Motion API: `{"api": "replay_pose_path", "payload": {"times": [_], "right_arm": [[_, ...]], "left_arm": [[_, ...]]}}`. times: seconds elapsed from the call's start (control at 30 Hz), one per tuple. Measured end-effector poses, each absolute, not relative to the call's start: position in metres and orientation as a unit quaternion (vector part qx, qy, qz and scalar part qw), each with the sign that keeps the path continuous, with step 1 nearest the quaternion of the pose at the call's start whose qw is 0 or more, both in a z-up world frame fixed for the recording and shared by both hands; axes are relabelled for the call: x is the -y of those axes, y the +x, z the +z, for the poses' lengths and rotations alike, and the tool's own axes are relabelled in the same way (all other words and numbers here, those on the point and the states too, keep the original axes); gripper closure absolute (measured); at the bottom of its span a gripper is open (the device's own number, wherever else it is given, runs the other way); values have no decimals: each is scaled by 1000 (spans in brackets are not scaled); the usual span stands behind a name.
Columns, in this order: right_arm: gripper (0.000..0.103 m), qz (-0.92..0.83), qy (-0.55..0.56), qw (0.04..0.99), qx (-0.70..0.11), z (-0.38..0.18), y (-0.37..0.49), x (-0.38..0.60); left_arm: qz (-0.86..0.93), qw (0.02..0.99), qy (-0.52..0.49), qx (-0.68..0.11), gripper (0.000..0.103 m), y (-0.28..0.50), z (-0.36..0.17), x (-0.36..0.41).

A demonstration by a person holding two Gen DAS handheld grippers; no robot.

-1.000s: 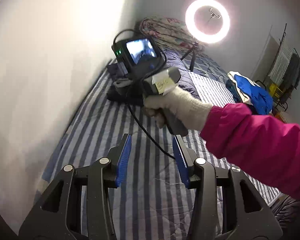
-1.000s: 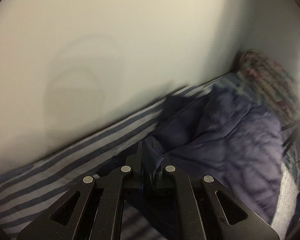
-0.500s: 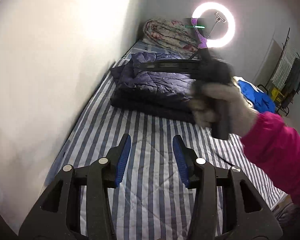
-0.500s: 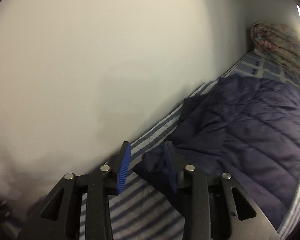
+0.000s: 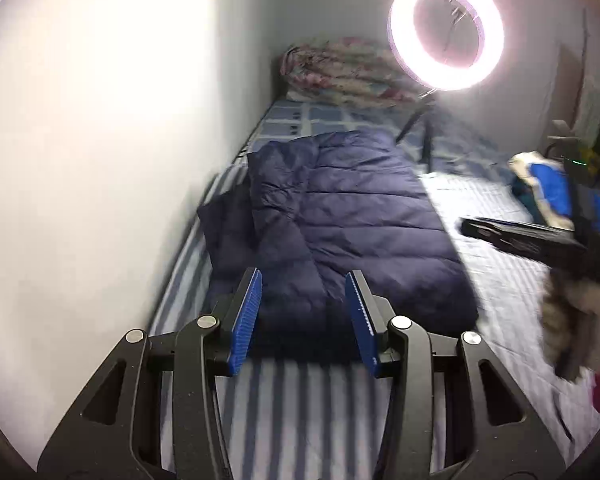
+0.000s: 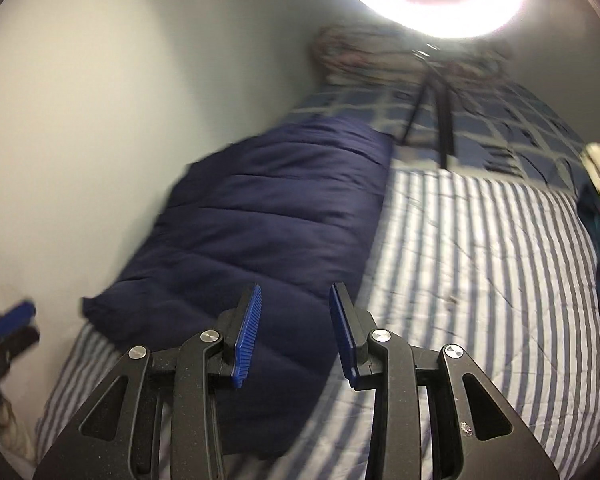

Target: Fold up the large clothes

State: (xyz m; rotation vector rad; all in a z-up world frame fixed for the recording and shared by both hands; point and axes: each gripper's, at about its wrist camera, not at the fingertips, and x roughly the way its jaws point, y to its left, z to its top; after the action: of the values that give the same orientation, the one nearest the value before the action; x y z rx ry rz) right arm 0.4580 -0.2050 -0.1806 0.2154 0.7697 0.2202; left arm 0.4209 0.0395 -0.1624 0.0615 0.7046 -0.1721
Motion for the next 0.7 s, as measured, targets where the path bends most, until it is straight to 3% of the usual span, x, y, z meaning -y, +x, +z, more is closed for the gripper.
{"api": "replay_pose_path", "payload": {"times": [0.33,0.47,0.57,0.63,0.7], "right_arm": [[65,128,70,900,-410,-217,484,165],[66,142,46,898,-413,-217,479,163],[61,145,116,896,-404,-211,466,197],[51,146,168,888,-402,-214,457,223],[51,154,210,874,-411,-221,449,240]], "left_arm": [[-5,903,75,-422,58,475,-258,-72],[-14,905,68,-419,58,471,-250,-78],[-18,911,38,-410,58,465,-233,-86],[-21,919,34,-391,58,458,-217,-89],[-25,925,39,-377,58,456,-204,-86]]}}
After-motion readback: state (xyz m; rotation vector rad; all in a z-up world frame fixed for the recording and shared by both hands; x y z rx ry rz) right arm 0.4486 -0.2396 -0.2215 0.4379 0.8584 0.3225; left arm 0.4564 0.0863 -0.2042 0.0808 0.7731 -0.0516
